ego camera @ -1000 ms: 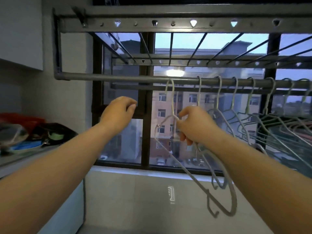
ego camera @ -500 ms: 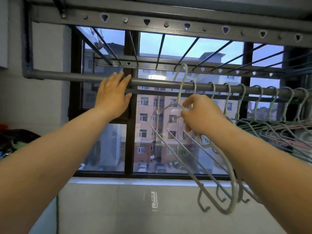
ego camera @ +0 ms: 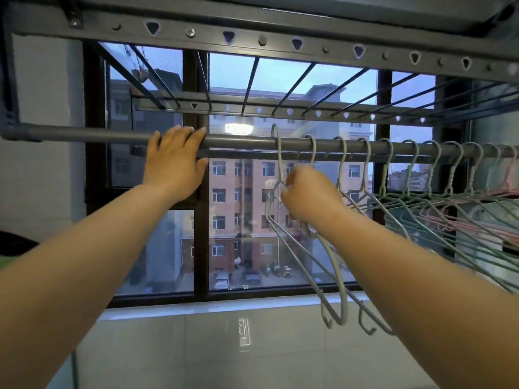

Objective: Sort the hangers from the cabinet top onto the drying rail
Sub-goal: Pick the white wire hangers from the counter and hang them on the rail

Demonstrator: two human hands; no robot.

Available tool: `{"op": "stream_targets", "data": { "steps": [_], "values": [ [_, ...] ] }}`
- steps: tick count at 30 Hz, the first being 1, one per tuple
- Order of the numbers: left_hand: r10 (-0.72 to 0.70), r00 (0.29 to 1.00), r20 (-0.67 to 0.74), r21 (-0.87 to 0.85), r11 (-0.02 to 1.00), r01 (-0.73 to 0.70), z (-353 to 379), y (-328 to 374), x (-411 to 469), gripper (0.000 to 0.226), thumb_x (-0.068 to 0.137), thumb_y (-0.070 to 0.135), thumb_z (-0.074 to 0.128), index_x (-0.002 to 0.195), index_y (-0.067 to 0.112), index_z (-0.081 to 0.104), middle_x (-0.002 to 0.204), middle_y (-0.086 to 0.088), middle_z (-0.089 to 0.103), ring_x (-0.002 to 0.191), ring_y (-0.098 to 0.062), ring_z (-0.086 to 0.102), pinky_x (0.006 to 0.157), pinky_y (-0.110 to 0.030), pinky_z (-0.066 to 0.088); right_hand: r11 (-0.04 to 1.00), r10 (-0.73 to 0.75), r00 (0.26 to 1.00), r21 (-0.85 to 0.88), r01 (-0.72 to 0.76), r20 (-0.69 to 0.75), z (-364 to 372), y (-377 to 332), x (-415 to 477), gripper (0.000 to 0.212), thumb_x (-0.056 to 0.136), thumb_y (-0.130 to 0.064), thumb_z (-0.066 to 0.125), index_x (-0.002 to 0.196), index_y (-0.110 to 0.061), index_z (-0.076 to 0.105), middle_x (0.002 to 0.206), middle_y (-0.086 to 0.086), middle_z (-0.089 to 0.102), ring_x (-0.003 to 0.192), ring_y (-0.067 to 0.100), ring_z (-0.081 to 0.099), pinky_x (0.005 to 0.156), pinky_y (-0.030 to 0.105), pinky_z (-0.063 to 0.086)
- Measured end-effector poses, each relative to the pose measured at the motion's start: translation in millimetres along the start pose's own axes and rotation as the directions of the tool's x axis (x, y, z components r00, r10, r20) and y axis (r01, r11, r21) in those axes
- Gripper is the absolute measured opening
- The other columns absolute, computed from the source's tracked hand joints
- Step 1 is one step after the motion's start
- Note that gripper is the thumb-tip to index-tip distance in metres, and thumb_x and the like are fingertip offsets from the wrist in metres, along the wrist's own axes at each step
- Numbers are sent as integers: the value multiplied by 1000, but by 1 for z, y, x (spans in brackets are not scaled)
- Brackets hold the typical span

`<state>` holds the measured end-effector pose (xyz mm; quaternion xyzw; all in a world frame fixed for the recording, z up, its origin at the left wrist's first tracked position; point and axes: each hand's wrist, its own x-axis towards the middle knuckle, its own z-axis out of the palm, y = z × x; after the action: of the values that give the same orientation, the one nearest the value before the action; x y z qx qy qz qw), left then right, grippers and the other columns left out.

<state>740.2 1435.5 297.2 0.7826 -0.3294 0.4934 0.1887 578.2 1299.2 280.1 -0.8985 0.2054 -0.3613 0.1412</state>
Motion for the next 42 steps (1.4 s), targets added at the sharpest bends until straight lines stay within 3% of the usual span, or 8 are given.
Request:
{"op": "stream_targets", "data": {
  "steps": [6,13,21,25,29,34,38,42],
  "values": [
    [-3,1000,-1,-2,1000,3,2,-1,-1,56,92,28,44,143,19,23,149,-7,26,141,-25,13,115,-44,2,1000,7,1000,-2,-7,6,12,3,-1,8,90,-11,47,94,-8,54,65,2,41,73,25,46,65,27,36],
    [-9,1000,5,-1,1000,9,4,-1,-2,59,92,29,46,143,18,20,150,-8,24,142,-25,10,115,-44,0,1000,-12,1000,6,12,10,18,3,-1,24,91,-10,46,112,-6,54,108,14,59,83,26,49,71,28,39],
    [9,1000,16,-30,1000,-8,3,-5,-6,60,92,31,44,144,18,17,154,-8,14,143,-24,3,115,-43,-1,995,-40,999,-92,40,-5,20,-2,-5,20,91,-7,45,109,-3,53,104,16,60,77,24,44,62,26,34],
    [-15,1000,-6,-175,984,14,7,-5,-25,58,92,29,47,144,18,22,156,-6,9,143,-23,2,115,-40,2,991,-20,1000,-132,18,-7,18,-3,-10,18,94,-23,45,95,-7,53,84,9,49,75,25,44,60,27,34],
    [-29,1000,8,-343,939,29,17,5,-65,52,89,22,53,138,13,36,152,-9,23,141,-27,17,114,-42,12,982,-40,994,-186,20,-102,8,1,-22,34,94,-36,43,111,-8,54,94,10,58,79,26,50,66,30,37],
    [-105,991,86,-552,823,135,23,29,-120,41,86,15,57,127,11,50,146,-7,35,137,-24,26,109,-31,19,975,-76,981,-219,36,-177,-17,13,-44,30,94,-30,45,104,-6,57,96,14,65,84,31,58,71,36,49],
    [-81,995,59,-705,702,99,5,51,-151,27,86,10,56,111,21,57,117,0,55,110,-11,44,97,-16,27,961,-62,984,-275,13,-168,-25,24,-68,25,94,-26,43,104,-9,58,102,13,66,81,29,57,69,34,48],
    [-3,999,54,-787,615,44,-31,75,-162,30,87,12,55,84,41,50,84,24,51,78,8,48,67,5,38,944,-112,979,-326,51,-172,-36,37,-95,23,95,-26,42,105,-12,57,99,11,66,77,28,54,63,29,41]
  ]
}}
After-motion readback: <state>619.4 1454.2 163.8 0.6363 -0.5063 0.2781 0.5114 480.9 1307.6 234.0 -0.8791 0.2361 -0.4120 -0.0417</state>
